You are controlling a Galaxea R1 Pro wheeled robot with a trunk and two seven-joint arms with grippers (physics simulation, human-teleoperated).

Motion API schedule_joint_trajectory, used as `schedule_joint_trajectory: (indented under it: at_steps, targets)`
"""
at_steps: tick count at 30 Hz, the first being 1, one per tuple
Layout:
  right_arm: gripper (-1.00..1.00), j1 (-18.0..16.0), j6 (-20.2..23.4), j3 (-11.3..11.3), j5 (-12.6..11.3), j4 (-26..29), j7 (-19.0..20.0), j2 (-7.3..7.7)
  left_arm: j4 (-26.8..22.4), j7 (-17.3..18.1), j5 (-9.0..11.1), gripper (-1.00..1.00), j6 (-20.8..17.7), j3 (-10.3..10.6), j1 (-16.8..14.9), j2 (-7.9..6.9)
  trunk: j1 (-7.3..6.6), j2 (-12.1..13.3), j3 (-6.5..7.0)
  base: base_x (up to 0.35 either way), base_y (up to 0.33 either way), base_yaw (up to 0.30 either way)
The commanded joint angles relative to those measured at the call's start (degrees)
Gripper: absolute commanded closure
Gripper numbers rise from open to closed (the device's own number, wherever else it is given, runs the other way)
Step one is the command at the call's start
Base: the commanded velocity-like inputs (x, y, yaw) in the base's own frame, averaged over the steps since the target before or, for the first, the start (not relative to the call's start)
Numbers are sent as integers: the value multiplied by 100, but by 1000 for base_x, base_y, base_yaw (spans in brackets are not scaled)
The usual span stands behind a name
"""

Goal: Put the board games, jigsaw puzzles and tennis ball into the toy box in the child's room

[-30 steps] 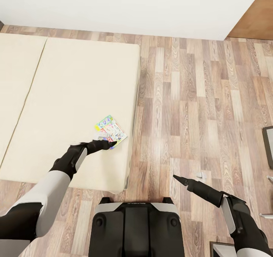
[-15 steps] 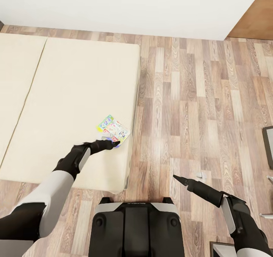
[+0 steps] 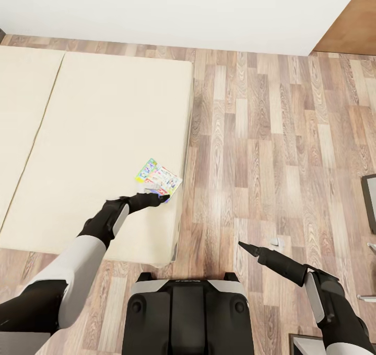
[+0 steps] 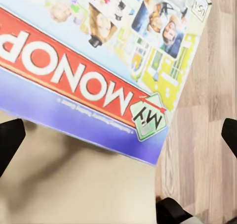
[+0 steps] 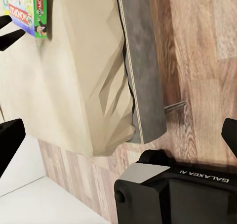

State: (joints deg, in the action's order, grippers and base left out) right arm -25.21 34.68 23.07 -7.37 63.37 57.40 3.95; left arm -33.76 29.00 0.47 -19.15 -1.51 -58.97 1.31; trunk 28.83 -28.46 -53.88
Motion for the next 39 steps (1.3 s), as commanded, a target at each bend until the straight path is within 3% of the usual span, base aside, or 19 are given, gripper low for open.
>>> schedule_joint_trajectory:
  at_steps: [1,15,22,39]
  targets:
    - [-100,-2,39,4,-28,0,8,0,-7,22,5,-100,-51,-16,1,15,3,-7,-5,0,0,0]
    - [-100,-2,34,38,-28,0,13,2,-302,10,-2,-100,-323,-16,-1,159,3,-7,-5,0,0,0]
    - [-100,-2,32,152,-28,-1,16,9,-341,7,-1,-100,-354,-16,-1,227,3,-7,-5,0,0,0]
    - [-100,-2,31,166,-23,0,140,9,-350,0,-3,-100,-361,-12,-1,368,3,-7,-5,0,0,0]
